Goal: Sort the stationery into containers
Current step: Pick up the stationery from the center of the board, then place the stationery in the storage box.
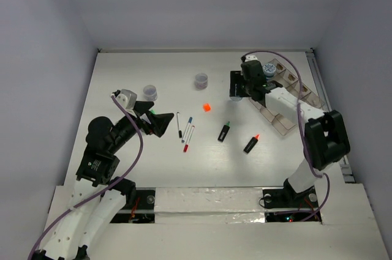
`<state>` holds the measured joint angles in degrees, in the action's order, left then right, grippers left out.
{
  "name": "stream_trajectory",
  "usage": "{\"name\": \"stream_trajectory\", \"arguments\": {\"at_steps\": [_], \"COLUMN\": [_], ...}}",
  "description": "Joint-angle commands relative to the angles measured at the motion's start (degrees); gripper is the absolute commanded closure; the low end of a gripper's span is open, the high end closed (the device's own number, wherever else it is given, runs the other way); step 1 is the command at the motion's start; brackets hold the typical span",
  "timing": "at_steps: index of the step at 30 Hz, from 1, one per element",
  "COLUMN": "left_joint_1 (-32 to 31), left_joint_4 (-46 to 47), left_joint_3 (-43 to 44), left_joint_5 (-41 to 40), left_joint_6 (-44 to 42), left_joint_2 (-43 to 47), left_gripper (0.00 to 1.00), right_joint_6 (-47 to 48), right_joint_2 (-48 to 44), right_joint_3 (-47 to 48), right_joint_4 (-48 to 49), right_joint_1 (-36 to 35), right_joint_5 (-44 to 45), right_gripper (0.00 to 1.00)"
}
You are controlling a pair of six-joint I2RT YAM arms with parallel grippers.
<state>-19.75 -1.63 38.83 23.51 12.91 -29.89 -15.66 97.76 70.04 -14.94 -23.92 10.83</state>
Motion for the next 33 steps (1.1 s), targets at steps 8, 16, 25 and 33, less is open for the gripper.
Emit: {"name": "stream_trajectory", "arguments": {"at_steps": [8,16,25,33], "left_joint_1": [0.68,1.20,2.26,2.78], "left_joint_4": [1.72,0.41,-0.22,-0.04], "left_joint_3": [0.81,1.25,1.25,1.25], "left_joint_5": [-1.27,-5.47,-10.59,-10.32], "left_joint_6": [0.01,0.89,2.74,2.74], "left_joint_2": [-0.61,-1.14,-1.84,-2.63], "left_gripper": [0.01,0.01,0.01,0.01], "right_joint_6": [4.41,5.81,5.11,5.11], "right_joint_2": [-1.87,5.33,10.43,11.58], "right_joint_3": [11.95,19.34,19.43,19.61], "right_joint_4": [2.02,-0.44,0.61,0.18], "right_joint_1": [8.27,12.06,13.73,14.25], "right_joint_5": [0.95,-0.37,-2.30,-0.99], "right_gripper": [0.64,0.63,0.62,0.52]}}
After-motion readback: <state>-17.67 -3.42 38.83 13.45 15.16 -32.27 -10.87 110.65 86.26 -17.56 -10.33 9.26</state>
